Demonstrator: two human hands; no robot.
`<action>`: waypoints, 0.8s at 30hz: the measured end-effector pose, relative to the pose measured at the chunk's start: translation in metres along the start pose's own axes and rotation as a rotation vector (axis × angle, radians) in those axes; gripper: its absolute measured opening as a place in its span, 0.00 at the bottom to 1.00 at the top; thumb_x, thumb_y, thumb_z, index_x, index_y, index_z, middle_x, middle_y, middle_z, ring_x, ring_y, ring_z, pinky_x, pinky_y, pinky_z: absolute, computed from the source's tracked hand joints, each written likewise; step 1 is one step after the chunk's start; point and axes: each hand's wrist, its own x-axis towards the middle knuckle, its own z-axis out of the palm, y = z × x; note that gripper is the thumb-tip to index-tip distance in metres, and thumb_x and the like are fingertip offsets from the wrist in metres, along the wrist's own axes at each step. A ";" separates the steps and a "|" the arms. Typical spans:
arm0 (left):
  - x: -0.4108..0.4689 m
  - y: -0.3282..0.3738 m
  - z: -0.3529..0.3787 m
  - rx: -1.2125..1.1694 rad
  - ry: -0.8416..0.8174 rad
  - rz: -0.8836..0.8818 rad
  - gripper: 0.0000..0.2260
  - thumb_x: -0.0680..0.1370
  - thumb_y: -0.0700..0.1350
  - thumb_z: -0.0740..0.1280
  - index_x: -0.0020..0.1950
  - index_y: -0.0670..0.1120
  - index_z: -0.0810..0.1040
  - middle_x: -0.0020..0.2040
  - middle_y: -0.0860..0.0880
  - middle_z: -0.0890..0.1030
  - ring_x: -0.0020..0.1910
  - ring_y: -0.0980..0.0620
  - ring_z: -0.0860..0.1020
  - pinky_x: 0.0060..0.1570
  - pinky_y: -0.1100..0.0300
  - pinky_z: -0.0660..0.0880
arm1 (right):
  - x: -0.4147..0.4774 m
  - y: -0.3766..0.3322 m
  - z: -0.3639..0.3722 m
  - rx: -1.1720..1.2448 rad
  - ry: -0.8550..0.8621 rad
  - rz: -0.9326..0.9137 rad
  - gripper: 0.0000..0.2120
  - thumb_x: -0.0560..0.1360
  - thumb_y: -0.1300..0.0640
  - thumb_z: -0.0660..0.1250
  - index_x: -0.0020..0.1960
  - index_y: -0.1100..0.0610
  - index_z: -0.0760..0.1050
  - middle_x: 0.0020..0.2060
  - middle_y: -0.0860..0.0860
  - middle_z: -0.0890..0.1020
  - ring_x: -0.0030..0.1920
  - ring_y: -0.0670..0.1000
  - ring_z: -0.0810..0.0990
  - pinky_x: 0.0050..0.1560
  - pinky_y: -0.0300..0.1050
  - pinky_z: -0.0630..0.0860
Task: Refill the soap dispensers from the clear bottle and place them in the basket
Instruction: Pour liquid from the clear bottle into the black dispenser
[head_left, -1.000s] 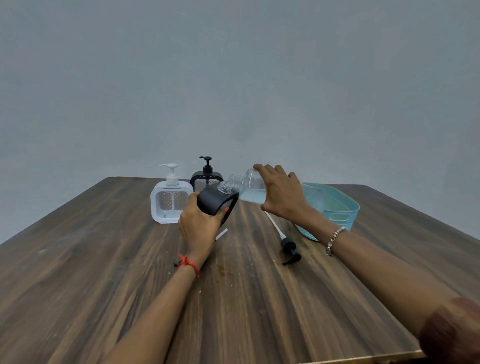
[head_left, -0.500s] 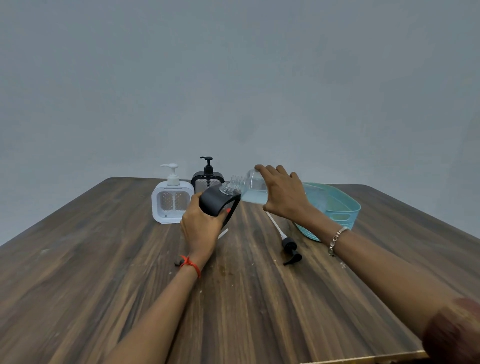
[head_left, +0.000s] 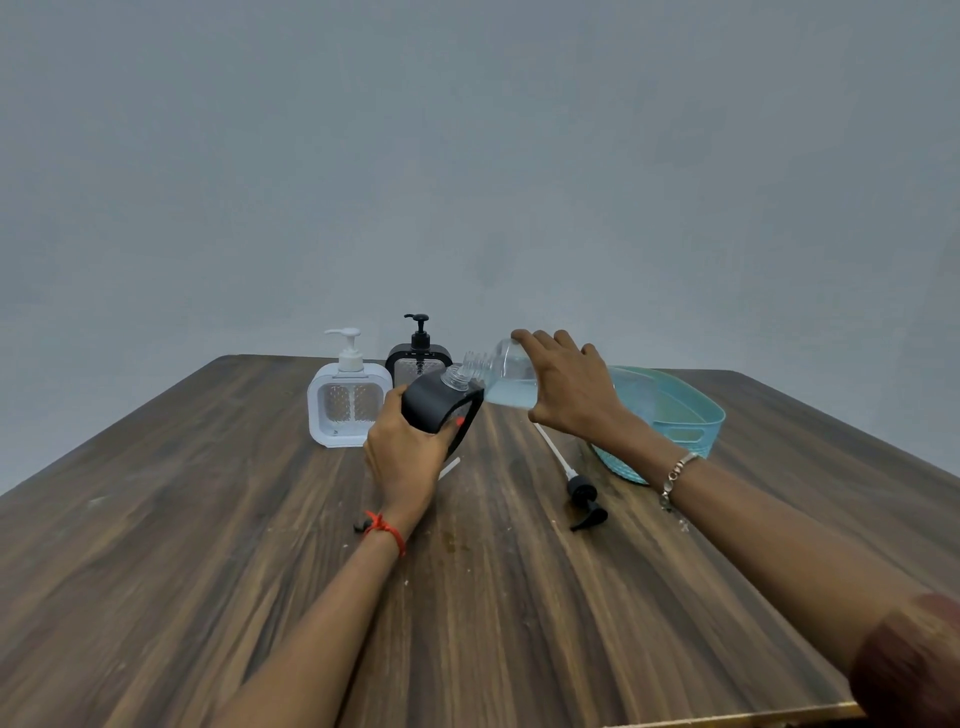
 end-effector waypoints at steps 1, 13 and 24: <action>0.000 -0.001 0.000 -0.003 -0.003 -0.003 0.25 0.64 0.45 0.78 0.57 0.41 0.76 0.49 0.42 0.82 0.50 0.41 0.78 0.43 0.56 0.71 | 0.000 0.000 0.000 0.000 -0.001 -0.001 0.36 0.66 0.59 0.69 0.71 0.54 0.59 0.60 0.52 0.73 0.59 0.56 0.70 0.49 0.48 0.66; 0.001 -0.003 0.001 -0.013 -0.010 -0.025 0.26 0.63 0.45 0.79 0.58 0.42 0.75 0.50 0.43 0.82 0.51 0.42 0.78 0.48 0.52 0.74 | 0.001 0.000 0.000 0.003 0.005 -0.004 0.36 0.65 0.60 0.69 0.70 0.54 0.60 0.59 0.52 0.74 0.58 0.56 0.70 0.47 0.48 0.65; 0.001 -0.002 0.000 -0.004 -0.004 -0.035 0.26 0.63 0.46 0.79 0.58 0.42 0.75 0.50 0.42 0.81 0.51 0.41 0.78 0.48 0.52 0.73 | 0.002 -0.002 -0.002 -0.004 -0.010 -0.006 0.36 0.65 0.60 0.69 0.70 0.54 0.59 0.59 0.51 0.74 0.58 0.56 0.70 0.48 0.49 0.66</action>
